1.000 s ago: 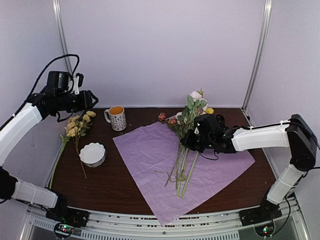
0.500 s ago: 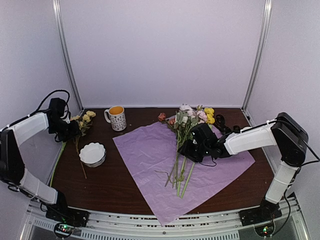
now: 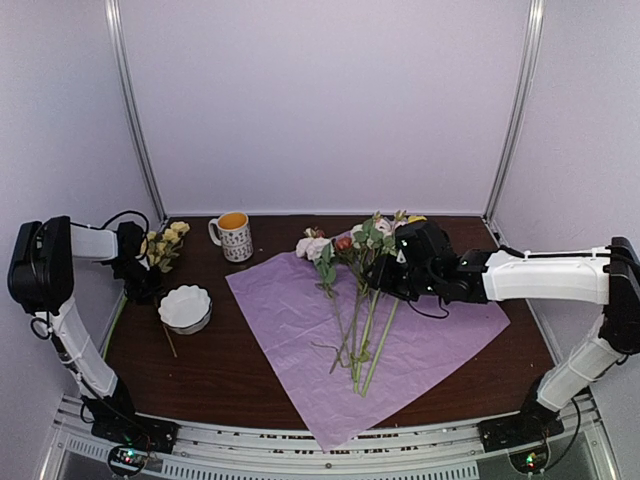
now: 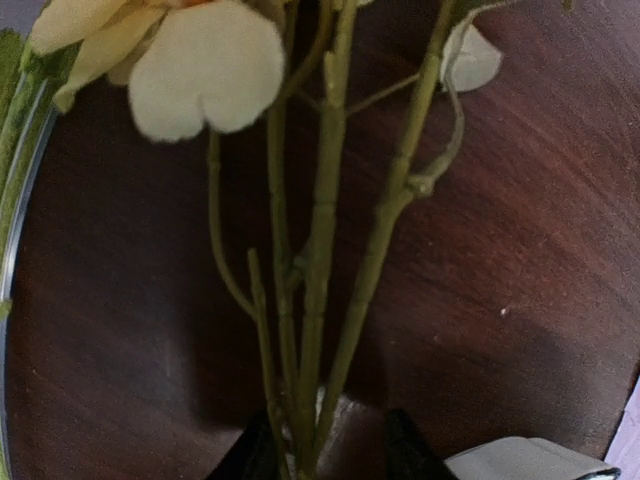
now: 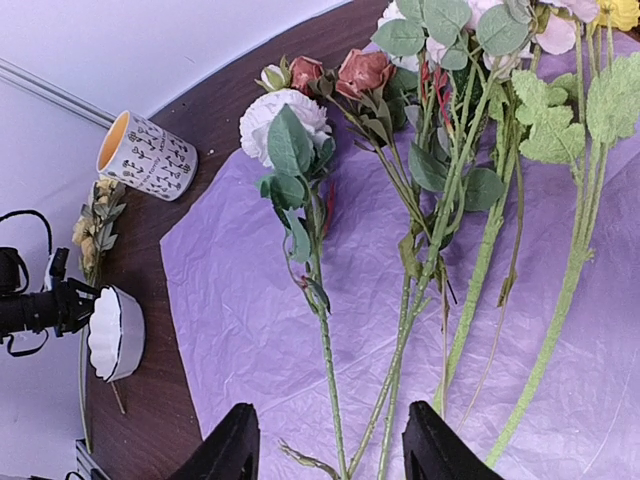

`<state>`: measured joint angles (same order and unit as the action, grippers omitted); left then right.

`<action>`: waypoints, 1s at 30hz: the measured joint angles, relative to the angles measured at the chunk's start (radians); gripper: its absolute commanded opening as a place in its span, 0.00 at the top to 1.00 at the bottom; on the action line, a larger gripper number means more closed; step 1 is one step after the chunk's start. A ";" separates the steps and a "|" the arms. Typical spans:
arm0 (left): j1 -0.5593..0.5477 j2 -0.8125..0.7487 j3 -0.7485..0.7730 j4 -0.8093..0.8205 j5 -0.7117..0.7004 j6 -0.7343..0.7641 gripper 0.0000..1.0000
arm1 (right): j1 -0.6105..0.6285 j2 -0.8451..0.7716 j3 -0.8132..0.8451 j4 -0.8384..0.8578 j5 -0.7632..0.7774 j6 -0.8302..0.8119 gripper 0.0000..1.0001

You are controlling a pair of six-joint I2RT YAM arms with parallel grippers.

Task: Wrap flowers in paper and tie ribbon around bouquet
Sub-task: Pick up the fake flower from the corner of the board, then pass from the left arm to the right

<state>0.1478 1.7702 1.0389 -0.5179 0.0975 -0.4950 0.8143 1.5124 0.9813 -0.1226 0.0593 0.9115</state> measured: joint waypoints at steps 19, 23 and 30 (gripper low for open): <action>0.003 -0.326 0.060 -0.057 -0.176 0.061 1.00 | 0.011 -0.072 0.016 -0.076 0.060 -0.105 0.49; -0.001 -0.512 0.064 -0.018 -0.114 0.070 1.00 | 0.017 -0.097 0.021 -0.032 0.004 -0.186 0.49; -0.227 -0.788 0.061 0.258 0.112 0.042 1.00 | 0.080 -0.059 0.174 0.081 -0.248 -0.373 0.48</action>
<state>-0.0788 0.9825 1.1000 -0.2600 0.2092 -0.4534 0.8948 1.4536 1.1549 -0.0418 -0.1886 0.5385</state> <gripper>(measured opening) 0.051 0.513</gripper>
